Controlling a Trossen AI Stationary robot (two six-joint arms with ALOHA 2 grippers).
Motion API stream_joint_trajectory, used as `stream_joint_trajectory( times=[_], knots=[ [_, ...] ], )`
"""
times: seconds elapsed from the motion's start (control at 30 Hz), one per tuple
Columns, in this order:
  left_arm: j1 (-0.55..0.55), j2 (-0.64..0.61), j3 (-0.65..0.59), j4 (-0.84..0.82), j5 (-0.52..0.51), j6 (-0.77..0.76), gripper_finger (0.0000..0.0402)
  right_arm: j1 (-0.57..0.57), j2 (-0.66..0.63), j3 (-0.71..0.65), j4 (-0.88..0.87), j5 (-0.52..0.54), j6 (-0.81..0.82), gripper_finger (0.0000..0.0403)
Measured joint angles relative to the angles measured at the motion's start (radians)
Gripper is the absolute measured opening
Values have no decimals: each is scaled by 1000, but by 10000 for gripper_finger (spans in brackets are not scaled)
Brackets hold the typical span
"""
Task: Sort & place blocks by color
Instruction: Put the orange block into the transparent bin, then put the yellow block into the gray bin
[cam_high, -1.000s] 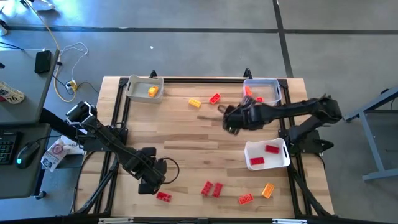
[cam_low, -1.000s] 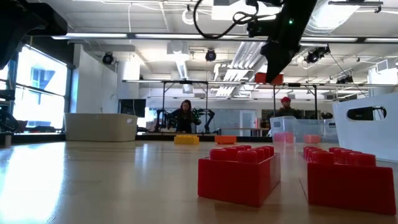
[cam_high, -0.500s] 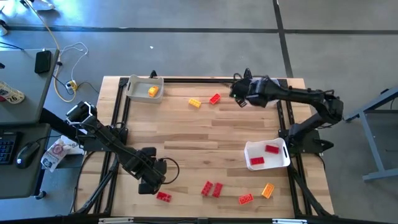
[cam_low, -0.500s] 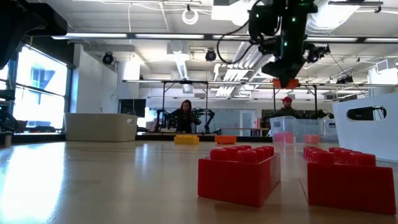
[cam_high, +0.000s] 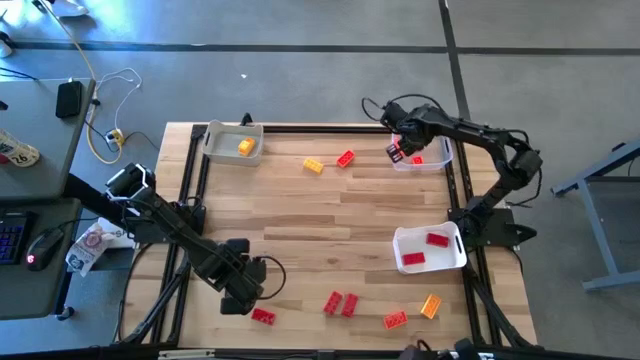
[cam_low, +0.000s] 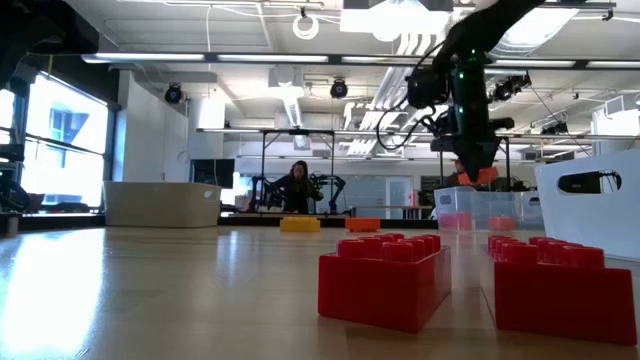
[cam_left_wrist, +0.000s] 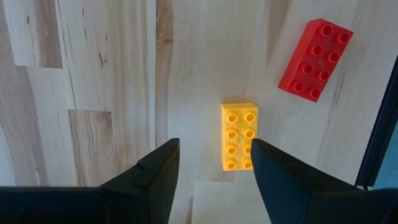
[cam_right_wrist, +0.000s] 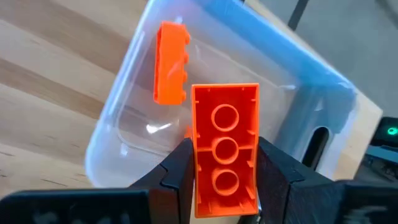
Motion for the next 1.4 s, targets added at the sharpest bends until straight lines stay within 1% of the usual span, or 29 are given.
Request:
stream_joint_trajectory(
  times=[0.3,0.4,0.63,0.73,0.87,1.03,1.27,1.33,1.4],
  knots=[
    [-39,0,0,0,0,-57,186,-75,96,0,36,-93,-65,105],
    [-59,0,0,0,0,-87,186,-84,119,0,40,-103,-90,106],
    [-117,0,0,0,0,-192,186,-85,140,0,54,-104,-108,179],
    [-142,0,0,0,0,-241,186,-85,140,0,74,-101,-109,191],
    [-174,0,0,1,-12,-304,186,-85,140,0,75,-80,-109,194],
    [-208,0,0,1,-14,-358,186,-85,140,0,61,-78,-109,196],
    [-239,0,0,4,-15,-426,186,-84,132,-1,-3,-76,-106,197],
    [-248,0,-7,34,-14,-439,186,-80,117,-1,-12,-68,-101,197],
    [-255,0,-28,101,-15,-434,186,-73,94,-1,-20,-53,-101,197]
  ],
)
